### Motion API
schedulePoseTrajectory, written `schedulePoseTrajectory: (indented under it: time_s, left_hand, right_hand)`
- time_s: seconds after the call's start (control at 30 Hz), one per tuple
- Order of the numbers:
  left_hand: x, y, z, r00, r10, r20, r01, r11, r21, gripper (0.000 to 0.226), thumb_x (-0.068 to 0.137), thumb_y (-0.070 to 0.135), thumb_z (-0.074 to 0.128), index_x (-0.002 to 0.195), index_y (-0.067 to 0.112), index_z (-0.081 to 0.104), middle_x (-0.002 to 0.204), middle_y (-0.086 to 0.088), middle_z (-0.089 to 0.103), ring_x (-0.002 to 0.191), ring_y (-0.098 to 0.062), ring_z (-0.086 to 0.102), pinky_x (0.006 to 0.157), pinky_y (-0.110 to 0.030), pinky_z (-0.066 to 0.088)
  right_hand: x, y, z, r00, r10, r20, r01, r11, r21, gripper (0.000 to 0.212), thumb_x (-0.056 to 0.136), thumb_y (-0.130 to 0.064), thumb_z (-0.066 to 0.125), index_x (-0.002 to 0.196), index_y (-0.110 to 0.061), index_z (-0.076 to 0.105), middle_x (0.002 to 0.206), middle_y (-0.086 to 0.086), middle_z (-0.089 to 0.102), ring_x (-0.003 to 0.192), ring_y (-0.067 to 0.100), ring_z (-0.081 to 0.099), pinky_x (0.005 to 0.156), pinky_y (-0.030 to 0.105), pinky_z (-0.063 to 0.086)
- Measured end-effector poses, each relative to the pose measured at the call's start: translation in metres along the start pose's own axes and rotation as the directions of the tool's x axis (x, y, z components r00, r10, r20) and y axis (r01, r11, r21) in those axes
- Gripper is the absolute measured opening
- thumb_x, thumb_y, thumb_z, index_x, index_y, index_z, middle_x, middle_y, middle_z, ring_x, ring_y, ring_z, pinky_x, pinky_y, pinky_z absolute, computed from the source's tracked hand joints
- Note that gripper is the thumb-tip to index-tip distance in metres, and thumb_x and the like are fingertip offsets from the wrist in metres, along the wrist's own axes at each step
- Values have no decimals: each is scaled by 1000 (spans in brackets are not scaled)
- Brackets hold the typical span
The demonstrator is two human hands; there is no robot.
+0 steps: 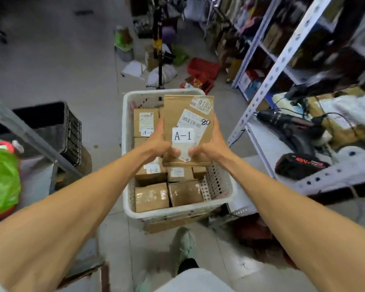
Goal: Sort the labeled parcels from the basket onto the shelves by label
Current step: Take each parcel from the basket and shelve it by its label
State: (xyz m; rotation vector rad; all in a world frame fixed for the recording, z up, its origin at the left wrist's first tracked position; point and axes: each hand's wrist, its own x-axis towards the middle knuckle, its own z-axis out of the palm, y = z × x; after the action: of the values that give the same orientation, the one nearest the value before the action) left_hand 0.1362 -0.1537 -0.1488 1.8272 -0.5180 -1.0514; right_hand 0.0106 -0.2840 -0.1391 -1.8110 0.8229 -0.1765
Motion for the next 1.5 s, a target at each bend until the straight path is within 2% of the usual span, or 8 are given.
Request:
schedulePoseTrajectory:
  time_s: [0.1, 0.27, 0.6, 0.97, 1.1, 1.23, 1.37, 1.5]
  left_hand:
    - [-38, 4, 7, 998, 17, 59, -18, 1000, 18, 133, 67, -19, 69, 148, 40, -18, 137, -7, 51, 116, -28, 55, 67, -31, 51]
    - [-102, 8, 26, 988, 89, 123, -94, 995, 36, 138, 65, -15, 75, 148, 39, -21, 143, -10, 46, 126, -31, 49, 101, -51, 44]
    - [-203, 8, 85, 964, 195, 178, -209, 976, 66, 134, 71, -11, 75, 147, 36, -25, 148, -6, 41, 127, -25, 49, 97, -39, 50]
    - [-286, 39, 277, 851, 293, 436, -390, 908, 151, 125, 74, -8, 75, 151, 30, -17, 143, 0, 42, 116, -13, 45, 74, -15, 47]
    - [-318, 67, 368, 740, 333, 584, -484, 867, 119, 130, 70, -5, 79, 151, 27, -17, 151, -1, 31, 137, -19, 34, 110, -31, 33]
    - [-349, 103, 459, 574, 354, 738, -558, 829, 36, 128, 66, -3, 82, 152, 25, -8, 148, -3, 37, 136, -20, 36, 102, -25, 38]
    - [-382, 138, 548, 302, 356, 884, -643, 761, -87, 119, 73, -15, 69, 150, 34, -8, 144, -7, 40, 131, -27, 42, 103, -50, 44]
    - [-429, 170, 628, 62, 342, 938, -639, 735, -226, 126, 69, -20, 68, 151, 34, -12, 147, -4, 38, 132, -24, 41, 97, -42, 49]
  right_hand:
    - [-46, 0, 1, 1000, 0, -17, 1, 999, 42, 140, 44, -14, 84, 152, -29, -4, 149, 6, 40, 139, 24, 35, 116, 45, 27]
    - [-121, -1, -10, 996, -36, -79, 41, 997, 58, 126, 51, -2, 83, 152, -25, 11, 143, 4, 46, 133, 20, 43, 113, 45, 33]
    - [-240, 21, -43, 995, -64, -72, 73, 988, 135, 120, 72, 13, 73, 154, -25, -6, 143, -2, 44, 129, 16, 44, 111, 40, 36]
    - [-429, 94, -155, 902, 9, -431, 56, 989, 139, 115, 73, 8, 75, 153, -15, -4, 145, 1, 41, 133, 16, 40, 115, 40, 31]
    - [-505, 115, -217, 799, 58, -599, 11, 994, 110, 110, 72, 9, 76, 152, -15, 4, 137, 2, 47, 123, 12, 44, 111, 34, 35]
    - [-580, 127, -272, 645, 122, -754, -19, 989, 144, 108, 75, 14, 71, 152, -18, 2, 128, -8, 43, 120, 5, 39, 98, 11, 35]
    - [-652, 138, -314, 428, 172, -888, -65, 985, 159, 116, 73, 12, 72, 153, -20, -5, 144, 2, 41, 135, 17, 38, 113, 41, 35]
    - [-718, 134, -345, 171, 220, -960, -131, 971, 199, 117, 74, 2, 75, 153, -24, -8, 149, 4, 38, 134, 17, 38, 112, 46, 35]
